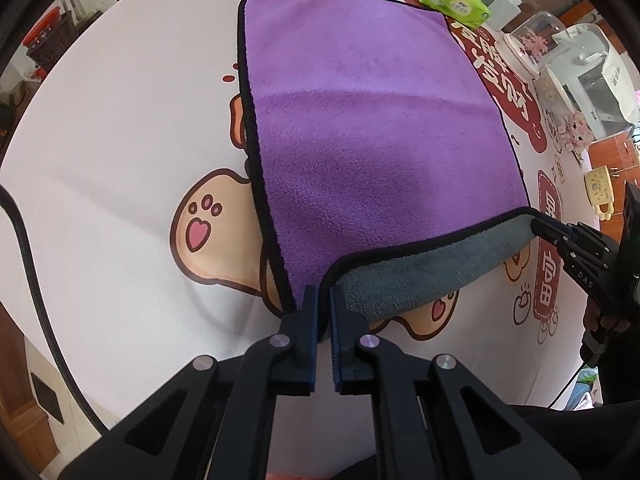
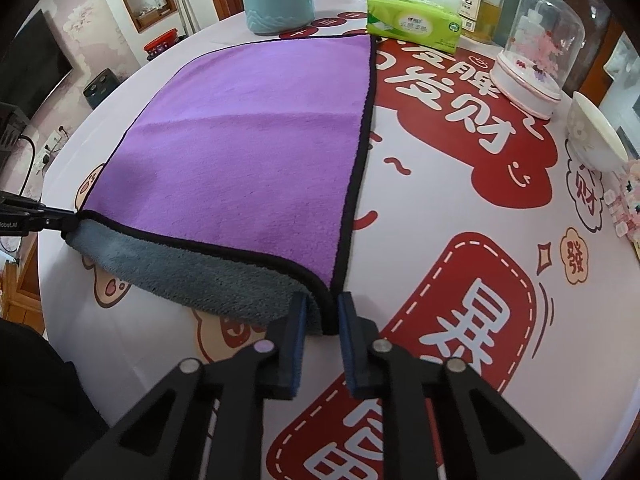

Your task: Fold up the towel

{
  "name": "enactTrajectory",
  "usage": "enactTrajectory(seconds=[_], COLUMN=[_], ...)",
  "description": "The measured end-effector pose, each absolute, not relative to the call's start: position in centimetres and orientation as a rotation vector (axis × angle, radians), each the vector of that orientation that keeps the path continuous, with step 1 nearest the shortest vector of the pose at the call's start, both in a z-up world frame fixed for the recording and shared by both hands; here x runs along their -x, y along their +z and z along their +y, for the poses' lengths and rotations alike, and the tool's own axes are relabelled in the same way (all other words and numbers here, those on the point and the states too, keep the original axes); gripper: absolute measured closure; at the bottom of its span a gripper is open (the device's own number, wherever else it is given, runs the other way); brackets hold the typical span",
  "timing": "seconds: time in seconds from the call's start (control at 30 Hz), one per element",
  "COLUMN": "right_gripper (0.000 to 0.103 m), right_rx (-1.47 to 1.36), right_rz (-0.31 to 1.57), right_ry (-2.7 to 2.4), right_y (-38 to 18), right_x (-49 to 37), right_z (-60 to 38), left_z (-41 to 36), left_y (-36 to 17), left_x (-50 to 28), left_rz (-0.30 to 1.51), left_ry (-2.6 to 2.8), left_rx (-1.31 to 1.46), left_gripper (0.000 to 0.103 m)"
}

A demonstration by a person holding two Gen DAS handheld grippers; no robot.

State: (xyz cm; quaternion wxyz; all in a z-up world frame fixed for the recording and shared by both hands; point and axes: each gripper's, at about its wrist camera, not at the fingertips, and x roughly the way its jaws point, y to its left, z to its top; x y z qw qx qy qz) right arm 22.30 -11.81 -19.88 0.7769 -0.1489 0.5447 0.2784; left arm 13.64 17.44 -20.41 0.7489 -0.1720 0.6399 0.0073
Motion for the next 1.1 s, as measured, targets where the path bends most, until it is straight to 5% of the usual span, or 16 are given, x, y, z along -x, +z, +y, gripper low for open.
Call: enactTrajectory(seconds=[1.1], right_gripper=[0.097], right_rx=[0.396], right_rz=[0.988], right_ry=[0.556], right_y=[-12.8], right_x=[-24.7], right_z=[-9.0], left_z=[19.9], left_y=[-11.7], left_x=[-15.4], left_rz=[1.162], left_ry=[0.031], left_rx=[0.337], left_gripper=[0.1])
